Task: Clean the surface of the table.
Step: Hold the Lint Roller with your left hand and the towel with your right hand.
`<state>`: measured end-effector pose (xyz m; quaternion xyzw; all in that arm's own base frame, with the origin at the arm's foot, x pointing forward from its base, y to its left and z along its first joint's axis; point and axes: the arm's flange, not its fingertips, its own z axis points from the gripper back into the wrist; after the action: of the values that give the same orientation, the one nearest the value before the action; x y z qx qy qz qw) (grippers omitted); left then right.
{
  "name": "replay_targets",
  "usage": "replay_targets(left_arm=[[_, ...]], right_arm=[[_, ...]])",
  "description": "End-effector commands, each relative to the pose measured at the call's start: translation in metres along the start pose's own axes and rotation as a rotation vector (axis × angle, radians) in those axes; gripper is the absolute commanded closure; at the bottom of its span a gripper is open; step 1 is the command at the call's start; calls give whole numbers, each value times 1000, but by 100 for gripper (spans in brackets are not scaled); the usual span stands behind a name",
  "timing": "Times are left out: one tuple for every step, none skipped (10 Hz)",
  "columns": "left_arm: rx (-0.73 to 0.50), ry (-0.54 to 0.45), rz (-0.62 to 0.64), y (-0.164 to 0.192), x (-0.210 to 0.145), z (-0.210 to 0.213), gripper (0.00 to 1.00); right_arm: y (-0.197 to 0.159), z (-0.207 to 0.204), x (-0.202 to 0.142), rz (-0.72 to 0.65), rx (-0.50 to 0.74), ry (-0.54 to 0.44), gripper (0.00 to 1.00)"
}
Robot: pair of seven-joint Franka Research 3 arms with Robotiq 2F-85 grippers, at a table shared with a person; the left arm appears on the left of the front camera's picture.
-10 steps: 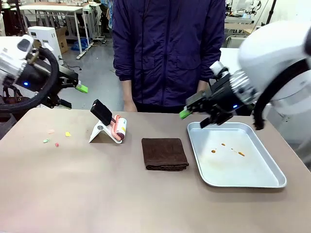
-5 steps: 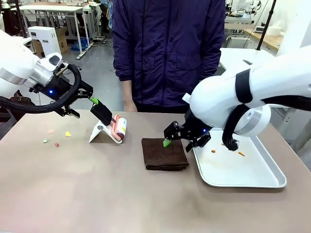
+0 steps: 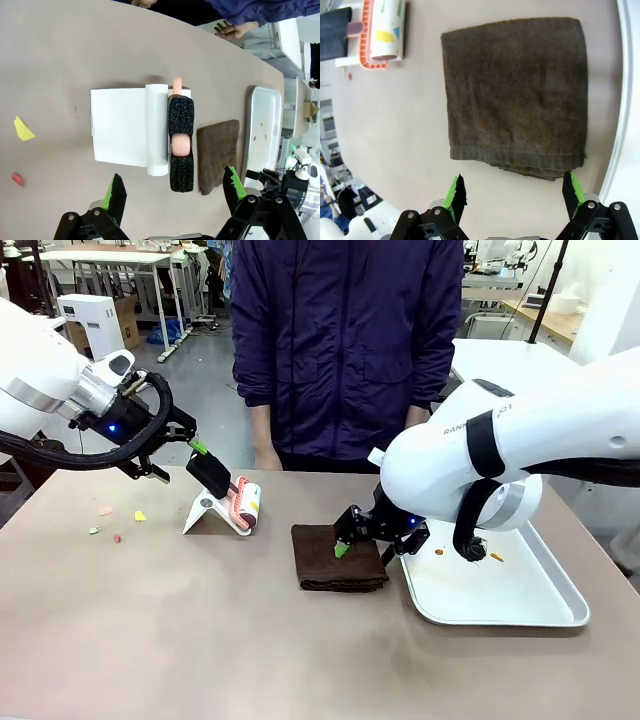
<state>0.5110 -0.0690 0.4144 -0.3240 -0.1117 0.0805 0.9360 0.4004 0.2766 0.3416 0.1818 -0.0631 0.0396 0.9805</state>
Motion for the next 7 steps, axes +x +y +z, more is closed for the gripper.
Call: replay_targets(left_arm=[[5,-8,-3,1,-2,1,0],[5,-8,-3,1,-2,1,0],[5,-8,-3,1,-2,1,0],[5,-8,-3,1,-2,1,0],[0,-1,0,0,0,0,0],[18,6,-21,-8,1,-1,0],[35,10,-28,-16,5,-3,0]], right_arm=[[0,2,0,7,11,-2,0],[0,2,0,7,11,-2,0],[0,2,0,7,11,-2,0],[0,2,0,7,11,-2,0],[1,0,0,2,1,-1,0],[14,3,11,18,-102,11,0],[27,6,22,50,-149,23,0]])
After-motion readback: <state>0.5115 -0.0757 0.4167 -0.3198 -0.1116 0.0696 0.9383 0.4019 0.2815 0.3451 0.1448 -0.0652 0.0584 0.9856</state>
